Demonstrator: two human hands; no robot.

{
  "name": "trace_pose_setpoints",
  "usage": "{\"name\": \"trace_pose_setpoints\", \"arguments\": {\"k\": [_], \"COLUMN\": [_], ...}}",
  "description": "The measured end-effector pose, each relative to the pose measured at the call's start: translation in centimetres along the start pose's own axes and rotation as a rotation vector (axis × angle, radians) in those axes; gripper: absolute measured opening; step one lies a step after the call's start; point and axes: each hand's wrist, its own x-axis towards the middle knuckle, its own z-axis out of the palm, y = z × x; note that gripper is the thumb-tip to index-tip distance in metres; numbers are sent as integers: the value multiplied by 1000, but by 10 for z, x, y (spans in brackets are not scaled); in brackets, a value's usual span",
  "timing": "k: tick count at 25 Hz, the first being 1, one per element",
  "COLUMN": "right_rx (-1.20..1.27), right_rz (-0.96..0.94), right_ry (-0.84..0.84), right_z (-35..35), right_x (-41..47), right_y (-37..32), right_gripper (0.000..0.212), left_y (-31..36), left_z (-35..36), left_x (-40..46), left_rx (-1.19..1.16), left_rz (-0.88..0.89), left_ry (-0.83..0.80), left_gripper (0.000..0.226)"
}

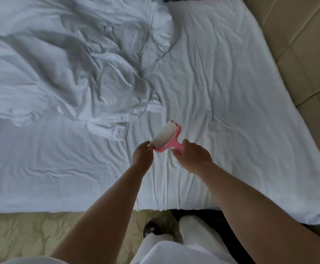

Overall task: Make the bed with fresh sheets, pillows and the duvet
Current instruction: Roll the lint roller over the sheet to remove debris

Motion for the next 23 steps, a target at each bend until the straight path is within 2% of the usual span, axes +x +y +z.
{"name": "trace_pose_setpoints", "arguments": {"k": [1, 4, 8, 12, 20, 23], "right_rx": [15, 49, 103, 149, 226, 307], "right_rz": [0, -16, -58, -97, -231, -237], "right_ry": [37, 137, 260, 348, 547, 572], "right_z": [-14, -49, -85, -107, -153, -161], "right_x": [-1, -4, -15, -22, -35, -40], "right_y": [-5, -21, -48, -69, -113, -132], "right_gripper": [41, 36, 18, 15, 18, 24], "left_y": [16, 61, 108, 140, 195, 207], "left_z": [-5, -17, -37, -58, -116, -139], "left_x": [-3, -11, -24, -36, -56, -64], "left_rx": [-105, -335, -565, -763, -1032, -1046], "left_rz": [13, 38, 72, 86, 166, 228], "left_ry": [24, 81, 109, 169, 210, 203], "left_gripper": [16, 24, 11, 26, 40, 40]}}
